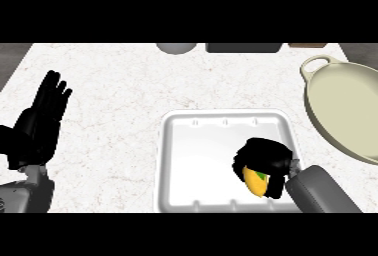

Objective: Pick the lemon from the tray and place it in the pot

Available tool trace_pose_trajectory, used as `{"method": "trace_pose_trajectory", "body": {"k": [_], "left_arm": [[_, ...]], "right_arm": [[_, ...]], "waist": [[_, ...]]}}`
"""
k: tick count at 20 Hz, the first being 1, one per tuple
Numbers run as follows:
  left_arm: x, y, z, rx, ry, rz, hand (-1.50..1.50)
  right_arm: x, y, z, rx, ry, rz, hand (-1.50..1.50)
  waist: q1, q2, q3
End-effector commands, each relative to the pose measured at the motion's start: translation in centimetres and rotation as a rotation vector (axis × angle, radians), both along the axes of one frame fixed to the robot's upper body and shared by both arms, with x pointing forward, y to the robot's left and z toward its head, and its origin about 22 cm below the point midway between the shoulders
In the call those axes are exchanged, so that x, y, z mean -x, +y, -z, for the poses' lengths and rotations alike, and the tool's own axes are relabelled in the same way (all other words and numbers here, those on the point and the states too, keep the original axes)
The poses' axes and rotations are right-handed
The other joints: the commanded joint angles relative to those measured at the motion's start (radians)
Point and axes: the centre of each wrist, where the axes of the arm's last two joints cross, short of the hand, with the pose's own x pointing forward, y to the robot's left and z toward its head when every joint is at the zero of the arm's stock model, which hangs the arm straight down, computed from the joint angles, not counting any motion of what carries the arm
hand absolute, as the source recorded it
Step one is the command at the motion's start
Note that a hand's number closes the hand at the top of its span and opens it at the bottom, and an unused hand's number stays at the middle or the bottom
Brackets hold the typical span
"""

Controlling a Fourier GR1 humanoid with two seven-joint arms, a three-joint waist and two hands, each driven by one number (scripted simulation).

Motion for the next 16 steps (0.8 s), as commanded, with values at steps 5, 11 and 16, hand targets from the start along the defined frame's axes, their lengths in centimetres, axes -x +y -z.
{"method": "trace_pose_trajectory", "body": {"k": [5, 11, 16], "left_arm": [[0.0, 0.7, 0.5, 0.017, 0.011, -0.029, 0.00], [0.1, 2.1, -0.8, -0.007, 0.007, -0.049, 0.00], [0.0, 2.2, -0.4, -0.012, 0.004, -0.087, 0.00]], "right_arm": [[6.2, -2.8, -1.1, -0.039, -0.018, 0.146, 1.50], [15.1, -6.5, -2.8, -0.078, -0.018, 0.299, 1.50], [16.2, -7.9, -7.1, -0.400, -0.176, 0.503, 1.50]], "waist": [[-0.033, -0.005, 0.001], [-0.061, -0.008, 0.001], [-0.080, -0.007, 0.002]]}}
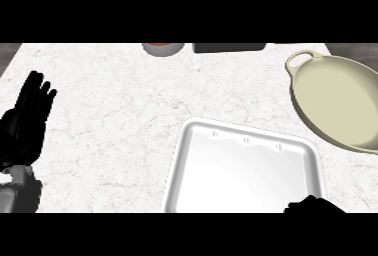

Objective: Pick the lemon from the tray and place it in the pot

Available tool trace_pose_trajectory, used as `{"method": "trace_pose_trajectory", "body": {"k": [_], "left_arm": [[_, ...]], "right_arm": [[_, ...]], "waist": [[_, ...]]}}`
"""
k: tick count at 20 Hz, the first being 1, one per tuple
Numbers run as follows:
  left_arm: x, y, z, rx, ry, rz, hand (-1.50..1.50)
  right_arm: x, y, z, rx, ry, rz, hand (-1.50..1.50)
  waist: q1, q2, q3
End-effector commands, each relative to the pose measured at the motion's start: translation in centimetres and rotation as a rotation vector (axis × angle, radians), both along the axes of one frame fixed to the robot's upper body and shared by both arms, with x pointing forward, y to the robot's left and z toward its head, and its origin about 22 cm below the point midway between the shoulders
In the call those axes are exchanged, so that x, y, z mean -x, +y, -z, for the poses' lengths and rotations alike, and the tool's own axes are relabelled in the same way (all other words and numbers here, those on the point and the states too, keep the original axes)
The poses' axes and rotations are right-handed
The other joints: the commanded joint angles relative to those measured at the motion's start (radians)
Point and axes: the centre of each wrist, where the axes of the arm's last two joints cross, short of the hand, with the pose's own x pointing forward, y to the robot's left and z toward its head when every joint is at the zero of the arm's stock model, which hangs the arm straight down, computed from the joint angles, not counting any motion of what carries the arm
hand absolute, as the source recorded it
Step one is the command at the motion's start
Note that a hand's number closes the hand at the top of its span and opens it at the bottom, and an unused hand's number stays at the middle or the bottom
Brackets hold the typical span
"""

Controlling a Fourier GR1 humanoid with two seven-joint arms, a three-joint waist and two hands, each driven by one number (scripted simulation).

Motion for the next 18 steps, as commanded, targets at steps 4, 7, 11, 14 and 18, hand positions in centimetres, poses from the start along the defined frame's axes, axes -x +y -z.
{"method": "trace_pose_trajectory", "body": {"k": [4, 7, 11, 14, 18], "left_arm": [[0.3, 0.2, 0.7, -0.001, 0.009, -0.008, 0.00], [-0.1, -0.9, -0.4, -0.001, -0.007, 0.021, 0.00], [0.6, -0.9, 0.4, -0.007, -0.001, 0.040, 0.00], [0.3, -0.9, 2.1, 0.012, -0.001, 0.063, 0.00], [-0.8, -1.3, -1.3, 0.001, -0.025, 0.072, 0.00]], "right_arm": [[3.8, -1.7, -6.6, -0.320, -0.228, 0.265, 1.50], [4.2, -4.2, -7.6, -0.380, -0.349, 0.382, 1.50], [4.7, -6.8, -10.7, -0.465, -0.379, 0.470, 1.50], [3.8, -8.5, -12.0, -0.466, -0.429, 0.570, 1.50], [0.1, -11.5, -13.2, -0.500, -0.375, 0.617, 1.50]], "waist": [[0.000, 0.003, 0.000], [0.025, 0.007, 0.003], [0.049, 0.010, 0.002], [0.057, 0.013, 0.001], [0.070, 0.013, 0.002]]}}
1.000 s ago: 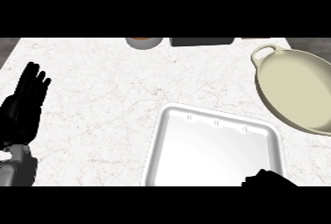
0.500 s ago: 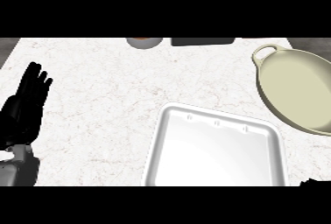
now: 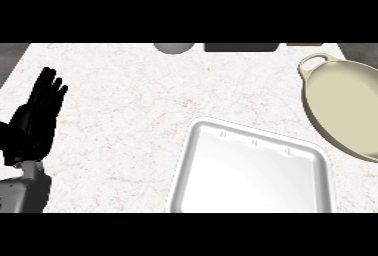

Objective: Pick the lemon from the tray and place it in the pot

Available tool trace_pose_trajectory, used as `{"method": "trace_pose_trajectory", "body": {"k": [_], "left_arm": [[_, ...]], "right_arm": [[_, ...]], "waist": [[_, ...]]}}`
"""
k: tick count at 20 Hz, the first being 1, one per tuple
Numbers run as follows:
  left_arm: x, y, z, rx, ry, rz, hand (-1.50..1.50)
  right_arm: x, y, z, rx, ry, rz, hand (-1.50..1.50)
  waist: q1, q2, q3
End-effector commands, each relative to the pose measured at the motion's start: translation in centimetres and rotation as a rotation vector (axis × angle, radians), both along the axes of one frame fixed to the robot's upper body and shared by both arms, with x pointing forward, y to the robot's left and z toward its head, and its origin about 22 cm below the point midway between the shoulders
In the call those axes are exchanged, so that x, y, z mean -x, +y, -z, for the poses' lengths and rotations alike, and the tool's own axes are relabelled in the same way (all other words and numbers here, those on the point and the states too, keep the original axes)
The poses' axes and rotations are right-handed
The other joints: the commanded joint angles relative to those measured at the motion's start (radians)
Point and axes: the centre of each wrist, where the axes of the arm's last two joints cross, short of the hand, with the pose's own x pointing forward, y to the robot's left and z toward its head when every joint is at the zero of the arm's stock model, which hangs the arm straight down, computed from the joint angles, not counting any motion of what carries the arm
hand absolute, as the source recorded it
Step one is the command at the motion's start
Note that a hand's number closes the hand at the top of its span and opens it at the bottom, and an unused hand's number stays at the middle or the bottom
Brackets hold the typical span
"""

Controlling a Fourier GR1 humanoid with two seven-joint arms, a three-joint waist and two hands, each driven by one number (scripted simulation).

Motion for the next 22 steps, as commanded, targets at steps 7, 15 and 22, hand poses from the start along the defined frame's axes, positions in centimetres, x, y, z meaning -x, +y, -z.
{"method": "trace_pose_trajectory", "body": {"k": [7, 15, 22], "left_arm": [[-0.4, -1.5, 0.6, -0.003, 0.000, 0.006, 0.00], [-0.5, -0.3, 0.7, 0.008, -0.001, 0.040, 0.00], [-0.1, -0.9, 0.0, 0.011, -0.005, 0.043, 0.00]], "right_arm": [[-7.2, -6.6, -0.7, -0.117, 0.063, 0.073, 1.50], [-10.8, -8.6, -0.4, 0.122, -0.058, 0.228, 1.50], [-15.5, -10.5, 4.9, 0.268, -0.058, 0.339, 1.50]], "waist": [[0.014, 0.002, 0.001], [0.042, 0.012, 0.002], [0.042, 0.008, 0.002]]}}
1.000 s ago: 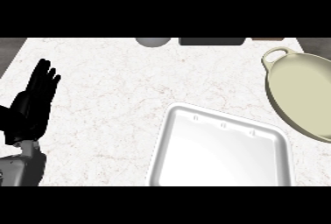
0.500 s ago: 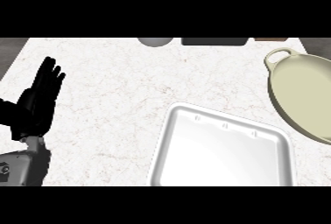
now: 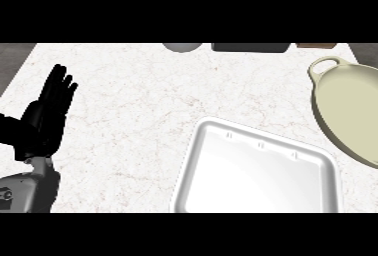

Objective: Pick the lemon from the tray and place it in the pot

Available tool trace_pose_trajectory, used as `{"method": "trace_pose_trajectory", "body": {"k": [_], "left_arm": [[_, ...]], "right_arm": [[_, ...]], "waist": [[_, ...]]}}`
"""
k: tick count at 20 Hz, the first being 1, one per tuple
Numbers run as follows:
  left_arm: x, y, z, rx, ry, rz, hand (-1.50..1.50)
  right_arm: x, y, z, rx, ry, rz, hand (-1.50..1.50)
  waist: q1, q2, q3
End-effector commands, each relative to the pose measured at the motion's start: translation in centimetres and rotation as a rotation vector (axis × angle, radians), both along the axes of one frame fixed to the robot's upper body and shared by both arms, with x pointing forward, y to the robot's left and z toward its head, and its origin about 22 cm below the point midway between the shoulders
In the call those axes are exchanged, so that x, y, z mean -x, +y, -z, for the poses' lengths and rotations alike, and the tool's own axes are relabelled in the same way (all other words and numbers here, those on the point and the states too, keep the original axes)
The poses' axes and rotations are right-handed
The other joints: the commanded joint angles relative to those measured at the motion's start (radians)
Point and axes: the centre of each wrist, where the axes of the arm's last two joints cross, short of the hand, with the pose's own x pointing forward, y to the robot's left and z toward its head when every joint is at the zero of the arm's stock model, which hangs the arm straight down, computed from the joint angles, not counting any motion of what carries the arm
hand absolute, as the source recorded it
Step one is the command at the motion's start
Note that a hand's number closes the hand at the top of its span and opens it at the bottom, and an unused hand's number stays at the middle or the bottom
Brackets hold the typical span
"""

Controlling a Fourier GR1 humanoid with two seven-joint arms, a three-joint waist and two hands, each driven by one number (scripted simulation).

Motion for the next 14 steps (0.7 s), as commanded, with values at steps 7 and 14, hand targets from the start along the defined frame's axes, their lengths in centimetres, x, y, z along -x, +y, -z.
{"method": "trace_pose_trajectory", "body": {"k": [7, 14], "left_arm": [[-0.8, -0.9, -0.5, 0.005, -0.001, 0.014, 0.00], [-0.3, 0.7, -0.1, -0.001, 0.000, -0.001, 0.00]], "right_arm": [[-6.6, -1.7, 5.0, -0.052, 0.126, -0.001, 1.50], [-7.1, -1.7, 8.7, -0.216, 0.294, -0.121, -1.50]], "waist": [[-0.006, 0.001, 0.000], [0.006, 0.005, 0.001]]}}
